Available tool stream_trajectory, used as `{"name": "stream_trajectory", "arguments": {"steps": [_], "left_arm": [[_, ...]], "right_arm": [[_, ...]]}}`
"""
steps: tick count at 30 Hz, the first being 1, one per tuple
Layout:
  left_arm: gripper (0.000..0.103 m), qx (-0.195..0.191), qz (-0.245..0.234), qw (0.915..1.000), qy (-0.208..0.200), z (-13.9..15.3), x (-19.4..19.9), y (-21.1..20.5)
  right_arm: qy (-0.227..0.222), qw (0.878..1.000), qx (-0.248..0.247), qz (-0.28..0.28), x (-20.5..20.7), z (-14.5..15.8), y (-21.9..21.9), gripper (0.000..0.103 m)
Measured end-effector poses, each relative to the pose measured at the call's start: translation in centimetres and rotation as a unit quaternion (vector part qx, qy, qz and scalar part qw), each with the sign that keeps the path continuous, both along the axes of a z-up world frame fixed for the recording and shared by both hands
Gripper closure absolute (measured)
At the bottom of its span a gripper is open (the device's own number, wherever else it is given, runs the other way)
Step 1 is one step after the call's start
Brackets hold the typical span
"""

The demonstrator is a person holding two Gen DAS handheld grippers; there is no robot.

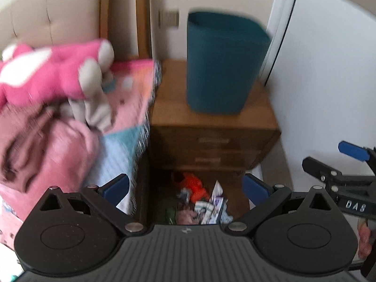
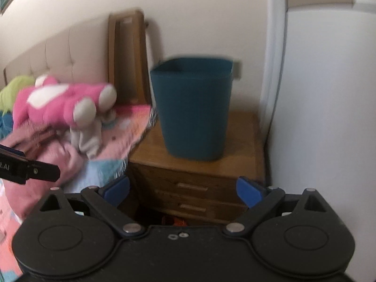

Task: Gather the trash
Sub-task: 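Move both tools down toward the trash pile under the nightstand, then grasp the pink mesh loofah with left tool while right tool grasps purple-white carton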

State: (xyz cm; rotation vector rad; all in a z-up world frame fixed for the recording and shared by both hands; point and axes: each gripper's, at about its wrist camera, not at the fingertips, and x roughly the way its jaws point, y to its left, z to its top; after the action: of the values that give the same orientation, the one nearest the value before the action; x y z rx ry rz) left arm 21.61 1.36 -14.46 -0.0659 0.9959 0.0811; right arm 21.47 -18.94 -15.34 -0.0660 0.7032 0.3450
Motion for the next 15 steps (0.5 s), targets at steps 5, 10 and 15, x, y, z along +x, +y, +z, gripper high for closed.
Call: {"name": "stream_trajectory", "arguments": {"steps": [5,10,15], "left_arm": [[0.0,0.016,-0.021,0.9981,0.057,-10.5,2.7,-0.7],[0.0,0.028,-0.023,0.9948,0.096,-22.7,4.8,-0.4],[0.001,0.028,-0.025,0.9909,0.129,-32.8,5.8,-0.7]], "right_arm": [[0.054,0.998,-0.003,0.013,3.4,-8.3,0.0,0.006],[0.105,0.994,-0.008,0.003,5.3,-19.1,0.8,0.007],[0.125,0.991,-0.04,-0.02,6.3,-29.2,1.4,0.007]]}}
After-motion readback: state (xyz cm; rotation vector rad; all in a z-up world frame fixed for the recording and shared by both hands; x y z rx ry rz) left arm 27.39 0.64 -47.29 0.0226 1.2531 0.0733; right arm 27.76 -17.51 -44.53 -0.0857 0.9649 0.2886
